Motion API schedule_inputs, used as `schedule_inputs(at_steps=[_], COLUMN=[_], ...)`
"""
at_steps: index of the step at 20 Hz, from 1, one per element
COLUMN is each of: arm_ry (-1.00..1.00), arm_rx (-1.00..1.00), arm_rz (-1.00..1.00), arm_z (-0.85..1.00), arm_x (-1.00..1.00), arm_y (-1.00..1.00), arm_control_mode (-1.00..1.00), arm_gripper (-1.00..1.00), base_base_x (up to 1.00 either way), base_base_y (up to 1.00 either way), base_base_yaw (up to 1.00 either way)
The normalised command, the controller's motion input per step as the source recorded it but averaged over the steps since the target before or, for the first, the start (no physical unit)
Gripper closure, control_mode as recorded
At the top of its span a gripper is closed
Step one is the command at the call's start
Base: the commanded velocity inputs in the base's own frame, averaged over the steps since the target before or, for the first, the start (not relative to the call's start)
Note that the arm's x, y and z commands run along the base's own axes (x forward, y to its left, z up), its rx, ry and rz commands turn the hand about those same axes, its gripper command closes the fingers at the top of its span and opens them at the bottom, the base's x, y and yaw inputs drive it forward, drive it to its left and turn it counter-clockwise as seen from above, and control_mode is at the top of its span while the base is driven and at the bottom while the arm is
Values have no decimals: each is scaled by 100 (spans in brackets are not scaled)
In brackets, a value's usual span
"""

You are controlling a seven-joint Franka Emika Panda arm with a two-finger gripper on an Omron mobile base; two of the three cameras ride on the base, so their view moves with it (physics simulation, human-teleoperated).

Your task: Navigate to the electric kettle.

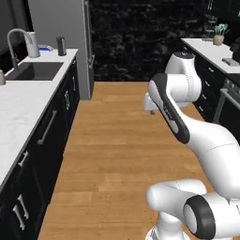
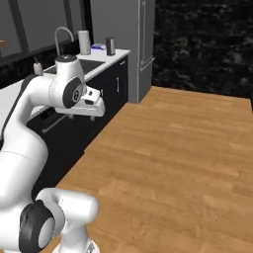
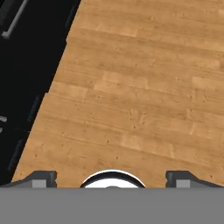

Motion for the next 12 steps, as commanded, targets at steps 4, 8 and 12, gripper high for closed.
schedule_inputs(at_steps=[4,8,12], arm_ry=[0,0,0], arm_rx=[0,0,0], arm_rz=[0,0,0], arm_z=[0,0,0], arm_x=[0,0,0], arm_y=[0,0,0], arm_control_mode=[100,100,100], arm_gripper=[-100,-100,-100], base_base_x=[100,100,100], base_base_y=[-38,-39,-42], base_base_yaw=[0,2,3])
